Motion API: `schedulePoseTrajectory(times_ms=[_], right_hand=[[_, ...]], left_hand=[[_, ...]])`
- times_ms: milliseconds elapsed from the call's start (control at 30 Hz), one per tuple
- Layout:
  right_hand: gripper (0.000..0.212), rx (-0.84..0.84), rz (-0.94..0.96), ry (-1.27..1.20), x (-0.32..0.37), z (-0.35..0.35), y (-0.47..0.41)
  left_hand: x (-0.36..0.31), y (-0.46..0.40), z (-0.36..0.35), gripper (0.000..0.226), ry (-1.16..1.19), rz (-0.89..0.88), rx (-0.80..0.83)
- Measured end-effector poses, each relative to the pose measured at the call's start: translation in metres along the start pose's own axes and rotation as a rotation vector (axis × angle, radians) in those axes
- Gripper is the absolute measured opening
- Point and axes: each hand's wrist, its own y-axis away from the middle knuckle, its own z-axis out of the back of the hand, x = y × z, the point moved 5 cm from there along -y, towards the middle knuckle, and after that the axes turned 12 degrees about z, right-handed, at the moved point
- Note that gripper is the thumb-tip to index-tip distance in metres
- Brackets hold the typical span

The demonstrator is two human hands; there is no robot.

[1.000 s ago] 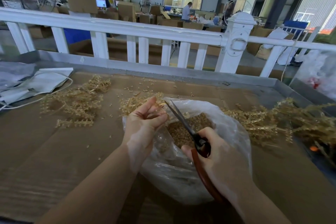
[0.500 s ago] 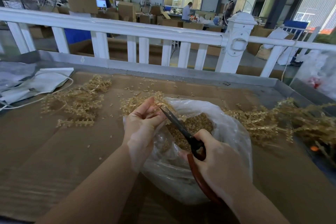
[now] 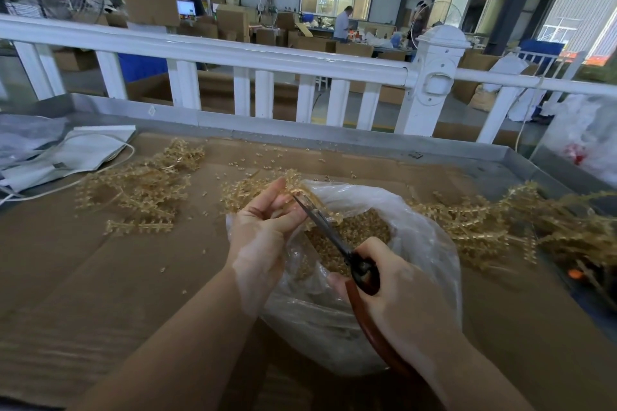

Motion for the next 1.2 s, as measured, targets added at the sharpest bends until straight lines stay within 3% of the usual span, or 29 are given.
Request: schedulePoseTrajectory(times_ms=[533,1200], right_hand=[[0.035,0.017,-0.031,0.03,-0.004,-0.0024,0.0005],[0.035,-0.057,0.027,0.032,-0.0014,0.0041,0.0074]], left_hand=[[0.0042,0.0008,-0.0017,0.057,-0.036,0.006,-0.014],[0.005,0.0052,-0.0037,0.066,-0.134,0.079,0.126]])
